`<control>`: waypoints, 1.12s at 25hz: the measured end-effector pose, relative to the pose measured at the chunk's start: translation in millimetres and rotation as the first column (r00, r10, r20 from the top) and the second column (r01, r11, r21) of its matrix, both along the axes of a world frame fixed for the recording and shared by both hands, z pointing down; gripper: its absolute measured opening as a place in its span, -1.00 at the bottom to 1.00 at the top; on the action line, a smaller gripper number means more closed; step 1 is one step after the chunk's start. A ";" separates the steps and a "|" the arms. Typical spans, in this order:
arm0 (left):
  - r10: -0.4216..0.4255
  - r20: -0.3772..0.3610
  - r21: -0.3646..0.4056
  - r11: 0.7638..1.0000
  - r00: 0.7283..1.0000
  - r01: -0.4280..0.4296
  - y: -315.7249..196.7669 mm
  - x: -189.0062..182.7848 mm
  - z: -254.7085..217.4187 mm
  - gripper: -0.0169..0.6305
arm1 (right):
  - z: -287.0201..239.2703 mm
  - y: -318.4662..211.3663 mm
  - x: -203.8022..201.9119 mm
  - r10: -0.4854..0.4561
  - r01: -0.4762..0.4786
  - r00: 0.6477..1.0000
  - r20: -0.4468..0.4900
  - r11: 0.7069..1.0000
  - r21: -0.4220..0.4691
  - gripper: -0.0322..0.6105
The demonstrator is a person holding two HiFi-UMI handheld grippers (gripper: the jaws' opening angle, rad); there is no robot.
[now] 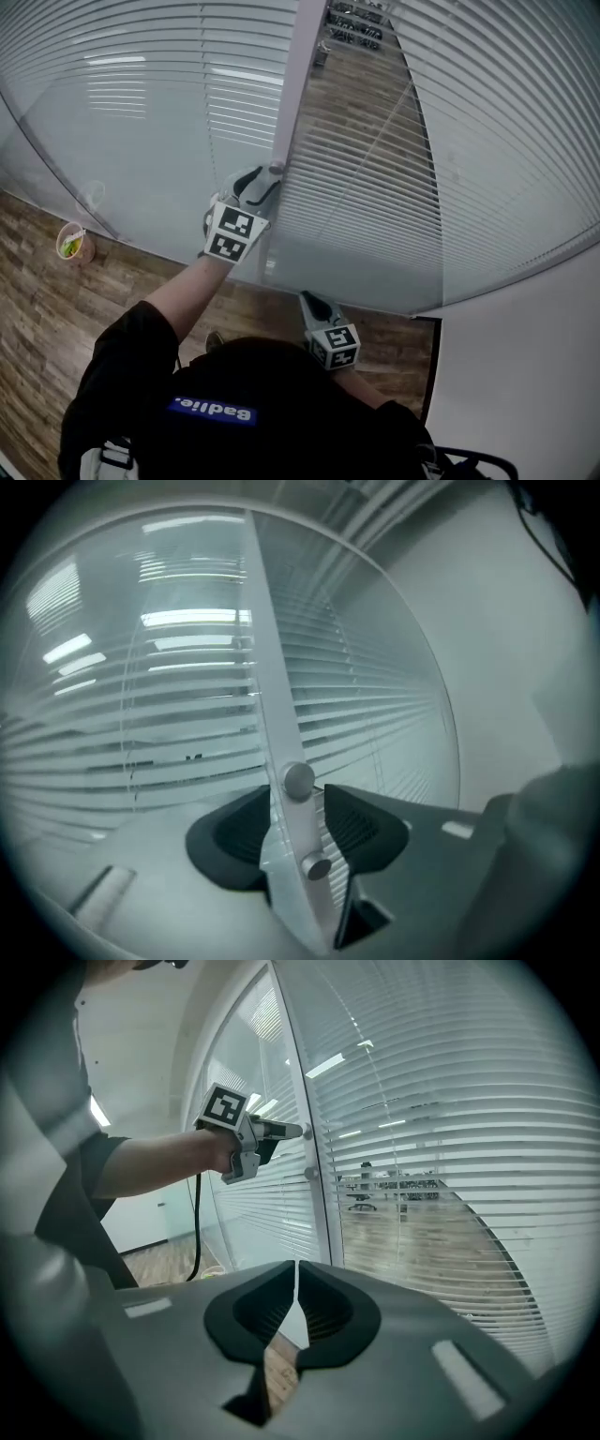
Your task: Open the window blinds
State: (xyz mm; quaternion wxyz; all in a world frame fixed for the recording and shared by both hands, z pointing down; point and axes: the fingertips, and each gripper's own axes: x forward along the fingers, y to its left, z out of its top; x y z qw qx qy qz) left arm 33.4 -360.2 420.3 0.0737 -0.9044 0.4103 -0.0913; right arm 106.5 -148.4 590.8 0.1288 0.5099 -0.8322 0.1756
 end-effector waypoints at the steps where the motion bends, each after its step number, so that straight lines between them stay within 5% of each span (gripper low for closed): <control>1: -0.013 -0.050 -0.033 0.999 0.999 0.011 -0.7 -0.7 1.1 -0.39 | 0.0 0.5 0.1 0.000 0.000 1.000 0.000 1.000 -0.001 -0.85; 4: -0.037 -0.176 -0.104 0.994 0.984 0.019 -1.2 1.2 0.6 -0.40 | 0.0 0.8 1.1 -0.001 0.001 1.000 -0.002 1.000 -0.002 -0.85; 7: -0.043 -0.214 -0.103 0.994 0.976 0.021 2.0 6.2 -5.8 -0.39 | 0.1 1.8 3.9 0.006 -0.006 1.000 -0.007 1.000 -0.005 -0.85; 14: -0.117 -0.217 -0.104 0.990 0.969 0.096 -5.8 6.8 -6.9 -0.41 | -0.4 3.6 5.8 0.002 -0.002 1.000 -0.015 1.000 -0.001 -0.84; 20: -0.125 -0.146 -0.057 0.991 0.981 0.118 -7.6 11.3 -5.8 -0.49 | 2.7 5.0 12.1 0.023 -0.023 1.000 -0.020 1.000 -0.014 -0.83; 28: -0.150 -0.164 -0.104 0.985 0.975 0.134 -15.9 9.0 -6.7 -0.55 | 5.3 5.4 16.8 0.032 -0.033 0.999 -0.014 0.999 -0.024 -0.85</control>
